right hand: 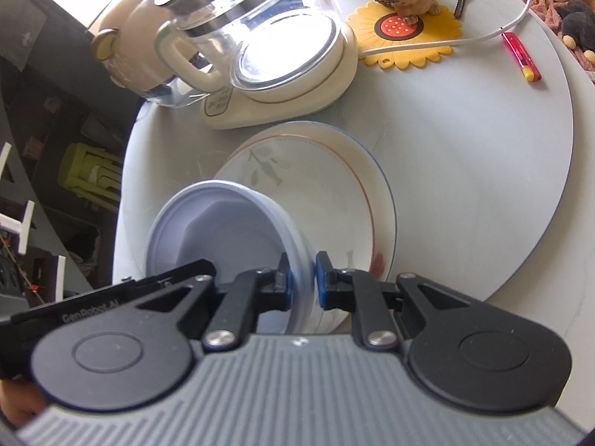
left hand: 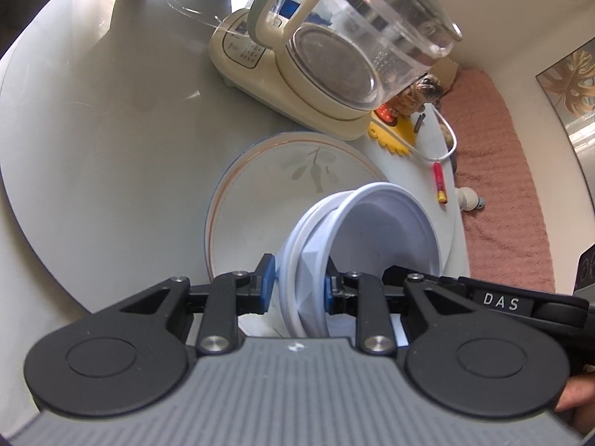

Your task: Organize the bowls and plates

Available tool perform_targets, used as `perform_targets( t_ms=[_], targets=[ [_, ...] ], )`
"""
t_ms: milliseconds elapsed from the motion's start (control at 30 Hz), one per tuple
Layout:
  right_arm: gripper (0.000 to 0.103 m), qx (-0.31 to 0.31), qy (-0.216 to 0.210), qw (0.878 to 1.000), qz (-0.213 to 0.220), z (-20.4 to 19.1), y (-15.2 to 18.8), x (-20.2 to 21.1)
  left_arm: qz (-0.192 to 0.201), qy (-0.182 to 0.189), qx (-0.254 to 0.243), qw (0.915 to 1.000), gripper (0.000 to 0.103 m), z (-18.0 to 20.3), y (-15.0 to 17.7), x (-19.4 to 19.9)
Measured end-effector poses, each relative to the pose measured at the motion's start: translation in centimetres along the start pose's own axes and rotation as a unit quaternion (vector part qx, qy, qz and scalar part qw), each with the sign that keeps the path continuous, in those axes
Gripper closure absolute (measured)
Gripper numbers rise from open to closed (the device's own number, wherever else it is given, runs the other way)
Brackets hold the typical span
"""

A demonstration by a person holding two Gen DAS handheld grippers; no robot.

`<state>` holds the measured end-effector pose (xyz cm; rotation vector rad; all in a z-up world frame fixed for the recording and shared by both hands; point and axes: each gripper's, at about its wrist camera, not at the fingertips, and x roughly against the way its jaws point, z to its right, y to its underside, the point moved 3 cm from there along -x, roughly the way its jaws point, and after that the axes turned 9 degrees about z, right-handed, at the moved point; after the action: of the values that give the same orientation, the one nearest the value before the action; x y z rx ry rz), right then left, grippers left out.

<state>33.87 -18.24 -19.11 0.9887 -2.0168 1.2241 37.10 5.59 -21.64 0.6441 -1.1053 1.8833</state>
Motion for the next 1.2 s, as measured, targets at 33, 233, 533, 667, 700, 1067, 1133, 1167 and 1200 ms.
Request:
perform_targets(
  t_ms=[33,233,533,667,700,1067,1133,1167,1200],
  targets=[
    [0.087,0.001,0.003,1.0,-0.003,0.0,-0.1,-0.3,-0.003,-0.003,-0.002,1.0,0.074,-0.1,0.0,-0.3],
    [0.087,0.02,0.017,1.0,0.0,-0.6,-0.5,-1.5,-0.011,-0.003,-0.002,0.9999,0.074,-0.6,-0.7,-1.8],
    [0.087,0.023,0.023,0.999,-0.006,-0.4,-0.8,-2.9,-0.013,-0.007,-0.012,0.9998,0.074,-0.9,-1.2,-2.9],
    [0.087,0.034,0.028,0.999,-0.004,-0.6,-0.9,-2.9,-0.018,-0.007,-0.012,0.9997,0.074,-0.8,-1.3,-3.1],
    [0.087,0.034,0.028,0.999,-0.004,-0.6,-0.9,-2.9,-0.019,-0.007,-0.012,0.9997,0.074,-0.8,-1.3,-3.0],
    [0.085,0.011,0.02,1.0,0.02,-0.4,-1.3,-1.7,-0.004,-0.02,-0.013,0.9997,0.053,0.3,-1.9,-0.8],
    [0.085,0.01,0.019,0.999,0.026,-0.5,-1.3,-1.1,0.006,-0.02,-0.021,0.9996,0.053,1.0,-1.9,0.2],
    [0.085,0.011,0.018,0.999,0.029,-0.5,-1.3,-0.7,0.01,-0.023,-0.025,0.9994,0.053,1.3,-1.9,0.7],
    [0.085,0.012,0.016,0.999,0.033,-0.6,-1.4,-0.3,0.016,-0.024,-0.029,0.9992,0.053,1.7,-2.0,1.3]
  ],
)
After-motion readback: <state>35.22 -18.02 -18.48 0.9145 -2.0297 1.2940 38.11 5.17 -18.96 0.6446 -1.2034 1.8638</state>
